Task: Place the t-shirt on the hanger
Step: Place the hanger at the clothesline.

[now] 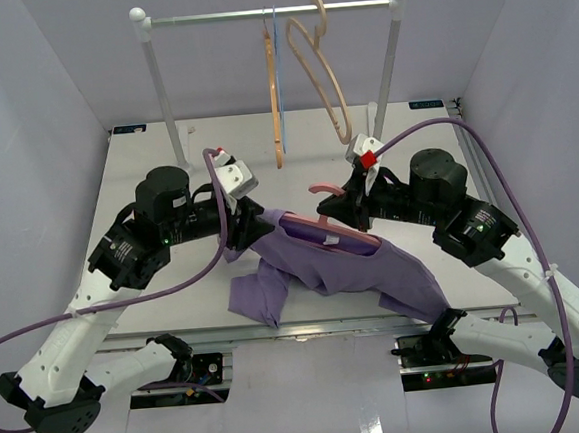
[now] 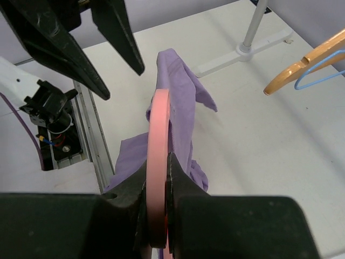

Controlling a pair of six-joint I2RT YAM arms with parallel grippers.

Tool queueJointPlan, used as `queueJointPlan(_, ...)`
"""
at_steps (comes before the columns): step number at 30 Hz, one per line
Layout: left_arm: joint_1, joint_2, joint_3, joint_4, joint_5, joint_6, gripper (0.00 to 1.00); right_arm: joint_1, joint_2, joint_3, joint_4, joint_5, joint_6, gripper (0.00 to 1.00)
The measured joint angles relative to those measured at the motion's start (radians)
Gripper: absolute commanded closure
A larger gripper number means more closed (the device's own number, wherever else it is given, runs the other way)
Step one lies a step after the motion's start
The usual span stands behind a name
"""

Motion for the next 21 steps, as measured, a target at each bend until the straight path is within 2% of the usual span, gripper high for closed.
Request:
queueJointPlan(11, 0.000, 0.196, 0.052, 0.070, 0.255, 0.062, 0.41, 0.000, -0.001, -0.009, 0.035, -0.116, 0.031, 0.92)
queueJointPlan(21, -0.004, 0.220, 0.036, 0.080, 0.446, 0.110, 0.44, 0.000, 0.023, -0.041, 0.119, -0.134, 0.073, 0.92)
